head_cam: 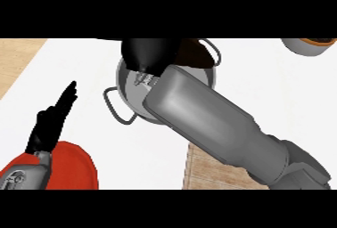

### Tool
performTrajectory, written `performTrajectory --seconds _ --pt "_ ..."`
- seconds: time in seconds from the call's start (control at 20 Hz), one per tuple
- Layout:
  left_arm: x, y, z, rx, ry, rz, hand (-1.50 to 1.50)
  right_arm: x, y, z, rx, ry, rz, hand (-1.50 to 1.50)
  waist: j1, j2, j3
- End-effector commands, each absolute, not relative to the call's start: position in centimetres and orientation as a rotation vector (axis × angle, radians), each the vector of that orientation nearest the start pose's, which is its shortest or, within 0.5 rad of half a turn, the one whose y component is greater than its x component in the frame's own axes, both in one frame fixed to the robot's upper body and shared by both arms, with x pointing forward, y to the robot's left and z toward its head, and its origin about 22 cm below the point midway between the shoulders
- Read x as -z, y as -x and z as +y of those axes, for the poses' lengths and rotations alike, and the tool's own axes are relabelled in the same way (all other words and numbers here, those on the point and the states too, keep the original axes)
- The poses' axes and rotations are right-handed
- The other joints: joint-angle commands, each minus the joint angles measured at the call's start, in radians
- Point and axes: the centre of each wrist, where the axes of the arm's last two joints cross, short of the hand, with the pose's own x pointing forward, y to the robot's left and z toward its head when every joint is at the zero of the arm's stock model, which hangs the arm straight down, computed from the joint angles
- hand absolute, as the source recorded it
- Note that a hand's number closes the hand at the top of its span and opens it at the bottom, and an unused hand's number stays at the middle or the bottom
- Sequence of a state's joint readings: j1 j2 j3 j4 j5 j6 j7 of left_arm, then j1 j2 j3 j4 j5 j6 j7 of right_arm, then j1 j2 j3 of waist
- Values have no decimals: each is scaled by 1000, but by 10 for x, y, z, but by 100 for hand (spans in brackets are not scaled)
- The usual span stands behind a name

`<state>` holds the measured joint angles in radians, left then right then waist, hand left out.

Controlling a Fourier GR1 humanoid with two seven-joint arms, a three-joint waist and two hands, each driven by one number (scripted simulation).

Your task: Pick the croissant from the cutting board and place it in the pot

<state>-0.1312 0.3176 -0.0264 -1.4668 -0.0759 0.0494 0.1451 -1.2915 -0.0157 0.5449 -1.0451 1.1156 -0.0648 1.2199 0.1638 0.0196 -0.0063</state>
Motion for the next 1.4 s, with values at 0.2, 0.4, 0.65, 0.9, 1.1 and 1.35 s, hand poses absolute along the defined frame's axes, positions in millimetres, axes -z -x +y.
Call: performTrajectory --seconds 0.2,0.4,0.65,0.9,1.1,1.35 --pt "-33 -277 296 250 -363 -1443 0 -232 -375 42 -413 1479 -1330 150 -36 6 2" --pt "-31 -277 293 234 -330 -1450 0 -220 -394 30 -412 1439 -1314 150 -34 15 2" --pt "-27 -263 305 254 -354 -1431 0 -208 -417 16 -476 1457 -1245 150 -35 12 3" --pt "-35 -271 298 229 -372 -1451 0 -188 -430 -1 -431 1373 -1258 150 -40 19 5" --pt "-39 -273 297 249 -366 -1466 0 -169 -436 -17 -362 1284 -1234 -150 -34 24 5" --pt "-42 -272 300 259 -365 -1464 0 -163 -439 -23 -302 1188 -1323 -150 -24 23 5"
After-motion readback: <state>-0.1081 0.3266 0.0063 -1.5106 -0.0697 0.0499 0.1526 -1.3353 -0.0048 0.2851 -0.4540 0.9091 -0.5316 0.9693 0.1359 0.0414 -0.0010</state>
